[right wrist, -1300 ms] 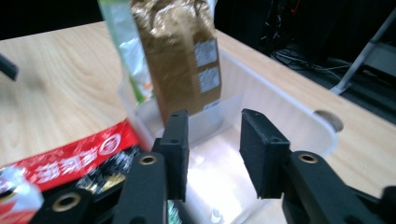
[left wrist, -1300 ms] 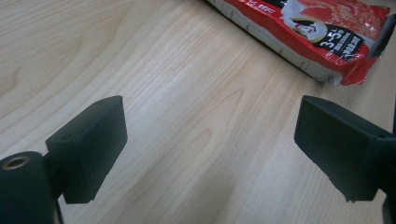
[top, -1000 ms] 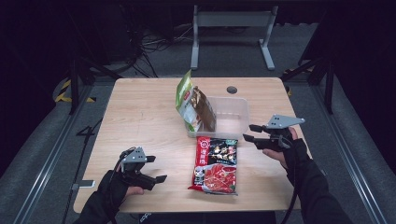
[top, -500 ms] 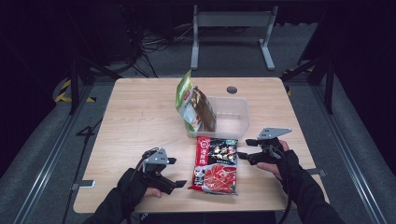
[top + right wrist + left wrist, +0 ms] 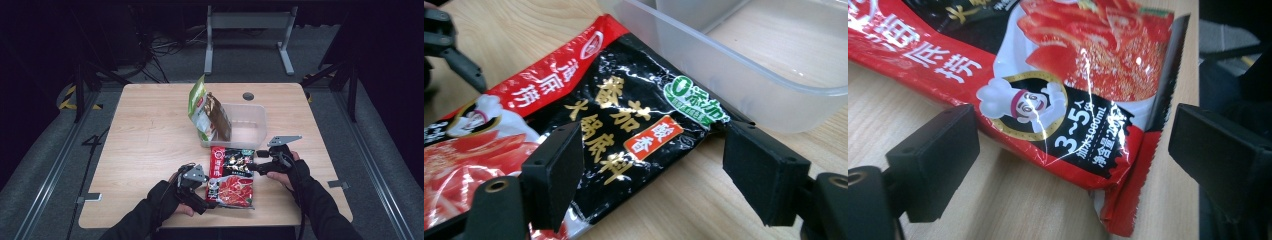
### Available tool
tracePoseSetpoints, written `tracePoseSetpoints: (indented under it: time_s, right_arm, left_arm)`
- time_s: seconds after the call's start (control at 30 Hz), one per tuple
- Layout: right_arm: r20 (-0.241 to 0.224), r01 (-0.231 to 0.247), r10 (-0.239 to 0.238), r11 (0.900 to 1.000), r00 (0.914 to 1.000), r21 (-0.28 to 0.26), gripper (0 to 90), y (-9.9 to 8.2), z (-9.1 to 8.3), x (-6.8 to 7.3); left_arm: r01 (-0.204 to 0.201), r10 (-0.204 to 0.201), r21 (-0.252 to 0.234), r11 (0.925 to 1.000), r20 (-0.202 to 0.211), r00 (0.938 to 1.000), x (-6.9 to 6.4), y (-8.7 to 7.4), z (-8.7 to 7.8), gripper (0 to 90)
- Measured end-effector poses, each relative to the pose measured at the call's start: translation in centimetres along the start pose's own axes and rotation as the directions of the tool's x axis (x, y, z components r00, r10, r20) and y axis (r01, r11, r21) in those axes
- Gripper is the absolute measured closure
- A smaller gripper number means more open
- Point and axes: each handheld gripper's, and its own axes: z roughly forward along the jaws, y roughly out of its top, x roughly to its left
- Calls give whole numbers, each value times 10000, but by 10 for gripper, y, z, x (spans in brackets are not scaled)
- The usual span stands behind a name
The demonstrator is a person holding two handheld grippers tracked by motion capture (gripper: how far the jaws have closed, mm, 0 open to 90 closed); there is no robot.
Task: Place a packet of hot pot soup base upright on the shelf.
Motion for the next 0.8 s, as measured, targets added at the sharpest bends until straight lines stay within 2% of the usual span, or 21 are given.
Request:
tracePoseSetpoints:
  time_s: [0.17,0.27,0.37,0.43,0.47,0.53,0.8]
  right_arm:
    - [-144,-384,386,9991,9991,191,246,1,9,-1]
    - [-4,-485,485,9982,9988,339,241,1,14,-1]
    - [-5,-594,594,9977,9982,326,240,2,16,-3]
    - [30,-682,681,9972,9977,312,234,2,17,-4]
    - [207,-694,684,9963,9974,501,232,2,18,-5]
    - [184,-858,847,9938,9962,701,211,0,22,-8]
    - [12,-1109,1109,9928,9938,453,212,3,28,-13]
  left_arm:
    - [156,-154,99,9998,-179,9997,5,-3,1,67]
    - [144,-140,239,9996,-188,9997,6,-3,2,62]
    - [58,-55,503,9987,-64,10000,7,-5,5,72]
    - [-162,179,725,9972,-226,9996,6,-5,9,86]
    - [-232,250,782,9967,-226,9994,6,-5,10,83]
    - [-307,321,757,9967,-166,9993,7,-4,10,84]
    - [-366,377,757,9965,-130,9992,7,-3,9,148]
